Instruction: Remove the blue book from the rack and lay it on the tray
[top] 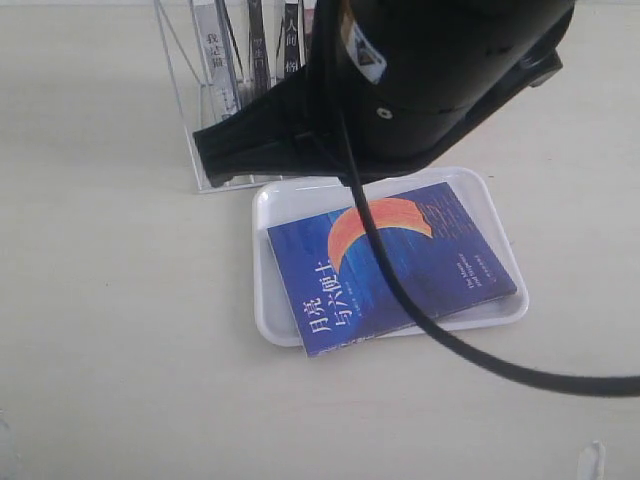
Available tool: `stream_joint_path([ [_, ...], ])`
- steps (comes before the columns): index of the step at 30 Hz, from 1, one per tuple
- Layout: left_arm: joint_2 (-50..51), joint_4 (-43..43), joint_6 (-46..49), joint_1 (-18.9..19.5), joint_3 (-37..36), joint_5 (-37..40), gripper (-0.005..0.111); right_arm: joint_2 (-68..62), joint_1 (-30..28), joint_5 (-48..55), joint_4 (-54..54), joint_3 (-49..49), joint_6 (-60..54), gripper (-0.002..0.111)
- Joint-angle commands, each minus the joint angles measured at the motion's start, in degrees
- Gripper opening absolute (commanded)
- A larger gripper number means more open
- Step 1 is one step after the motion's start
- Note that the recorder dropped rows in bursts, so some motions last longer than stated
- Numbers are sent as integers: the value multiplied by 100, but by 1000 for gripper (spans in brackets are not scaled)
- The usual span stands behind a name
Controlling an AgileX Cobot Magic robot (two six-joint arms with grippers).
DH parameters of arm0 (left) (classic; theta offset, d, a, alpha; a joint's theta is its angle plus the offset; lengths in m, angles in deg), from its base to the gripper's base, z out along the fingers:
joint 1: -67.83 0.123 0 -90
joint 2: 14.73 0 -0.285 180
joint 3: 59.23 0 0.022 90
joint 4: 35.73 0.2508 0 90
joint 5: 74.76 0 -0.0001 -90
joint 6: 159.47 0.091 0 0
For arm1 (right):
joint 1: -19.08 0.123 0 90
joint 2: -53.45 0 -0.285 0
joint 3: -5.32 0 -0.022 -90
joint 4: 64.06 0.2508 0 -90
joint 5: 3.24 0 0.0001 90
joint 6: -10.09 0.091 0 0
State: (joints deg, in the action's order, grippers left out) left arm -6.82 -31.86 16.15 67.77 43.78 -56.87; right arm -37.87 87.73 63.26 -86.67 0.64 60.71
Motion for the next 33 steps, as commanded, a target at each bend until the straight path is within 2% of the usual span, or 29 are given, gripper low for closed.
stream_joint_path([
  [1,-13,12,12,-59,-22,-35,6,61,-10,3,-62,12,-3,0],
  [16,-13,12,12,-59,-22,-35,6,61,-10,-115,-167,12,139,0],
  [21,-13,12,12,-59,-22,-35,6,304,-10,-115,-808,12,-123,0],
  [27,-13,12,12,-59,-22,-35,6,1570,-46,-625,-1968,12,48,0],
  [29,-13,12,12,-59,-22,-35,6,1868,-194,-710,-1957,12,48,0],
  [33,-13,12,12,-59,-22,-35,6,2481,-873,-805,-1642,-161,-148,0],
])
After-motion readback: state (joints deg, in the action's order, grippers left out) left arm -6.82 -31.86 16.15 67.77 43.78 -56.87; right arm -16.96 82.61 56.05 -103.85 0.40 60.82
